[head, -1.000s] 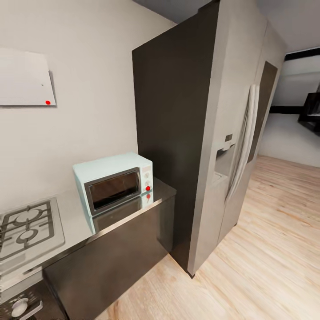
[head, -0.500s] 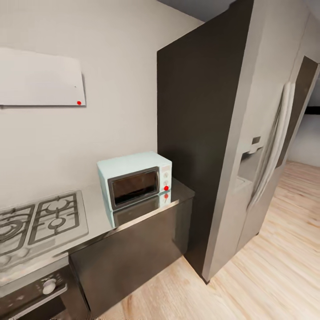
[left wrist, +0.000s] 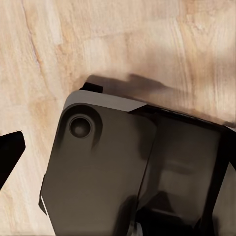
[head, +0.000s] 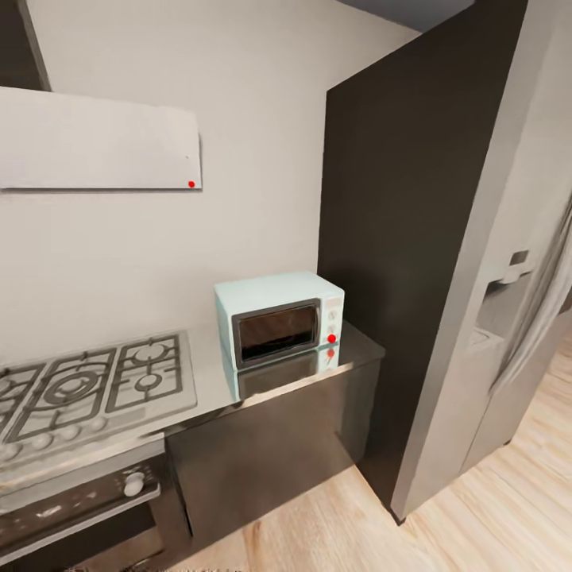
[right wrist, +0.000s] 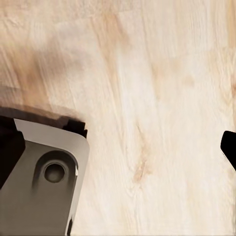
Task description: In the kitchen, take the popcorn bag from the countertop, put it into the microwave, and heat it until the popcorn is cooked so the cooked popcorn ends up inside the bag.
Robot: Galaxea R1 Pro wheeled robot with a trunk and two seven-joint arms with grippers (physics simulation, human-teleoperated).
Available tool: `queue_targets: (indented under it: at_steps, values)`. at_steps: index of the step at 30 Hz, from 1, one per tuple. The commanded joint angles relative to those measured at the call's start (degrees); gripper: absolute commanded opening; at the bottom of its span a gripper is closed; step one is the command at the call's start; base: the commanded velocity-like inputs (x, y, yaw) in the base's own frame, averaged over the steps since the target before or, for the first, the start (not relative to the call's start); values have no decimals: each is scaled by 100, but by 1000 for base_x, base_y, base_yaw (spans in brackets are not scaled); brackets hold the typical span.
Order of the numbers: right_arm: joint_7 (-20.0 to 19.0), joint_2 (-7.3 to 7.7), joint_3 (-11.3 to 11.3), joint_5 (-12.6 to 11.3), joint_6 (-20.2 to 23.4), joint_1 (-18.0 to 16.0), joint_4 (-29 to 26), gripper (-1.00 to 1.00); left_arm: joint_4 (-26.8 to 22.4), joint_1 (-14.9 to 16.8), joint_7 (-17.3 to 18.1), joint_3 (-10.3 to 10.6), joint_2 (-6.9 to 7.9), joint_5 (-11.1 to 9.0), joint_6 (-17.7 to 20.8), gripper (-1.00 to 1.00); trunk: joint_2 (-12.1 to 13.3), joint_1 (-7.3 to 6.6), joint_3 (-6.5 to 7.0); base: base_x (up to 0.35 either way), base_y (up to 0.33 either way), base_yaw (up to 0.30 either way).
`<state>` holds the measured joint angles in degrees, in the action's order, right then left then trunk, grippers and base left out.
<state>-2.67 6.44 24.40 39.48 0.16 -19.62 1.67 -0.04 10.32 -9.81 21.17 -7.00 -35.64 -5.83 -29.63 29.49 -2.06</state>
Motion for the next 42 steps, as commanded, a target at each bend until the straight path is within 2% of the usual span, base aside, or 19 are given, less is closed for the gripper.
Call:
queue_targets:
  at_steps: [1, 25, 26, 30, 31, 42]
  values:
    - [3, 2, 47, 42, 2, -7, 11, 100, 4, 5, -21, 49, -3, -40, -15, 100, -11, 3, -12, 0, 0, 300]
    - [142, -2, 47, 36, 3, -7, 9, 100, 4, 5, -21, 38, 1, -67, -15, 100, -11, 3, -12, 0, 0, 300]
    - [200, -7, 47, 39, 2, -7, 11, 100, 4, 5, -21, 38, 5, -131, -15, 100, -11, 3, -12, 0, 0, 300]
    - [269, -80, 49, 35, 9, -7, 12, 100, 1, 5, -8, 43, 27, -669, -17, 100, -11, 3, -12, 0, 0, 300]
    - [272, -85, 49, 34, 10, -7, 15, 100, -2, 5, -1, 46, 29, -735, -16, 100, -11, 3, -12, 0, 0, 300]
    - [275, -79, 56, 18, 26, -7, 12, 100, -5, 5, 32, 54, 32, -804, -15, 100, -11, 3, -12, 0, 0, 298]
